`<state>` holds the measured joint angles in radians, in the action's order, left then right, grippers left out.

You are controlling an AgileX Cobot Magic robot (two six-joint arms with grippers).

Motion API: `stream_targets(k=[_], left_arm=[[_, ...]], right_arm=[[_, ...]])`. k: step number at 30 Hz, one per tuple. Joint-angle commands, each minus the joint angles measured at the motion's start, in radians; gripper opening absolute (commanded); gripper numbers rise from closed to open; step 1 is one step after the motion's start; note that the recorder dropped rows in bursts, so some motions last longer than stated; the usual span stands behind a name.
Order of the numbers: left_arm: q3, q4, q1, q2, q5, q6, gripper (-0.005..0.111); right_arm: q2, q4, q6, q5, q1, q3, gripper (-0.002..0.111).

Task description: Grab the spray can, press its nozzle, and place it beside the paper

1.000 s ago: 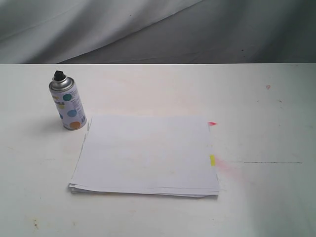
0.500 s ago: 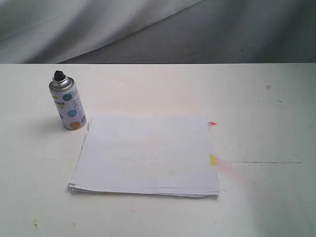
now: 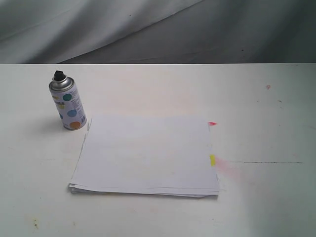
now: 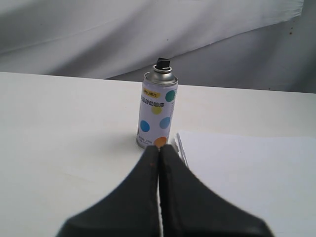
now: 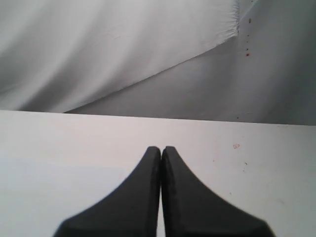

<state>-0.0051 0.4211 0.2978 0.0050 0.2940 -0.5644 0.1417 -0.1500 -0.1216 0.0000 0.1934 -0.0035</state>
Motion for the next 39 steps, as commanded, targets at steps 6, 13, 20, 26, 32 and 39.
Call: stream_targets(k=[6, 13, 20, 26, 32, 39], left_arm=[[0.005, 0.006, -0.003, -0.005, -0.001, -0.003, 0.000], [0.005, 0.006, -0.003, -0.005, -0.001, -0.003, 0.000], [0.005, 0.006, -0.003, -0.005, -0.001, -0.003, 0.000], [0.005, 0.006, -0.003, -0.005, -0.001, -0.003, 0.000], [0.005, 0.006, -0.003, -0.005, -0.001, -0.003, 0.000], [0.005, 0.006, -0.003, -0.005, -0.001, -0.003, 0.000]], right_arm=[[-0.005, 0.031, 0.022, 0.147, -0.005, 0.004, 0.000], [-0.005, 0.031, 0.022, 0.147, -0.005, 0.004, 0.000], [-0.005, 0.031, 0.022, 0.147, -0.005, 0.004, 0.000], [-0.005, 0.031, 0.022, 0.147, -0.005, 0.004, 0.000], [-0.005, 0.031, 0.022, 0.147, -0.005, 0.004, 0.000], [-0.005, 0.031, 0.022, 0.147, -0.005, 0.004, 0.000]])
